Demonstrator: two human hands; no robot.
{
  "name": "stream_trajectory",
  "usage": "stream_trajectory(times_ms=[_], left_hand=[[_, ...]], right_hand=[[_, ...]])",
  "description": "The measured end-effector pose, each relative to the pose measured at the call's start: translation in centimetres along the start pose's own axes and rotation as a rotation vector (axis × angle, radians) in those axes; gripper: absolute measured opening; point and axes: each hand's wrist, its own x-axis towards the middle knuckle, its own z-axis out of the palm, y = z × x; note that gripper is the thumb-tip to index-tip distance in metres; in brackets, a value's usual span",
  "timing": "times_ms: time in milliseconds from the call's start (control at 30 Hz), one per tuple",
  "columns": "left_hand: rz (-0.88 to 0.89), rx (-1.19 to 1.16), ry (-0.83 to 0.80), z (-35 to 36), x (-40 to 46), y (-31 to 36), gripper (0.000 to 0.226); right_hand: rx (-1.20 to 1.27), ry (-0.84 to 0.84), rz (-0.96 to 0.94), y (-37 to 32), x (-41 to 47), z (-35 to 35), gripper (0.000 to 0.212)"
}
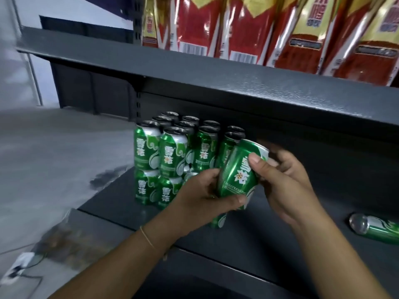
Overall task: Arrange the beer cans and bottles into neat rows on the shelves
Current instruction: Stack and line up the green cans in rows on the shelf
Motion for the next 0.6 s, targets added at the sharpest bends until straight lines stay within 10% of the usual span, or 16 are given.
stream_trajectory(times_ms=[600], left_hand=[[-0.075,0.086,0.229,-6.2,-1.2,-3.2,0.042]], right_hand=[[-0.366,0.075,0.023,3.8,2.5,6.4,0.067]])
